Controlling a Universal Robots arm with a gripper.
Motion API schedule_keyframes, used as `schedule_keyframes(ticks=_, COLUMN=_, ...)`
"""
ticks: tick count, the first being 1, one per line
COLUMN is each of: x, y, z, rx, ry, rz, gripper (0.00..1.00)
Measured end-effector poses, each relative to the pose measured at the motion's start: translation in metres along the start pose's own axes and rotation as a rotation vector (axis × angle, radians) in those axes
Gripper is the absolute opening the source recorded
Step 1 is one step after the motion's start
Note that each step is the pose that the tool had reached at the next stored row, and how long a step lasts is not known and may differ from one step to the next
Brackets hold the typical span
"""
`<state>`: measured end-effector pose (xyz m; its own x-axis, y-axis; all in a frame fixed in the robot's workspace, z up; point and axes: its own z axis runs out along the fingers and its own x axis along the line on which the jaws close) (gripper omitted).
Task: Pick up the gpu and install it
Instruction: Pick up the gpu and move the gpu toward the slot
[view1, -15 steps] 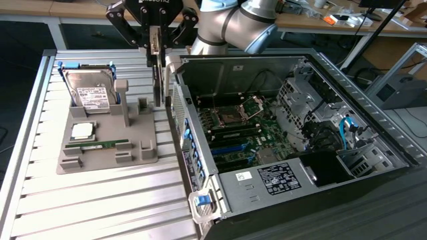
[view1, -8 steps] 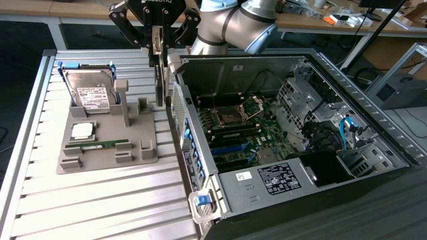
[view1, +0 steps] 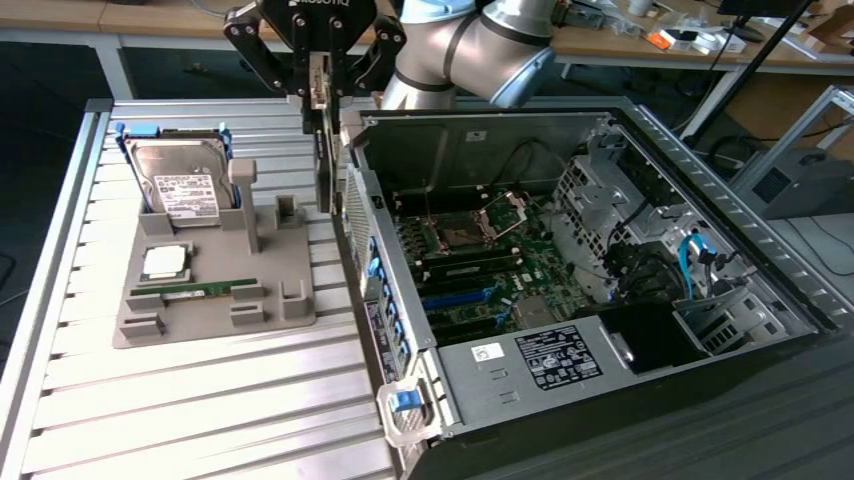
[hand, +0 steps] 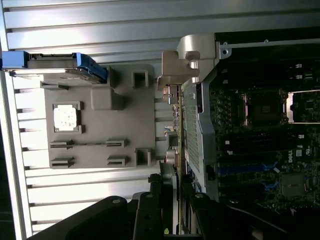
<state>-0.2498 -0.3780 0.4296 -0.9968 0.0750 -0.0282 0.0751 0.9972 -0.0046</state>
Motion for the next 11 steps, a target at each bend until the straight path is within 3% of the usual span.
schedule_keyframes(ticks=11, x=-0.0087, y=0.0006, z=0.0002, rx=0.0005, ry=0.0001, rz=0.0, gripper=0.27)
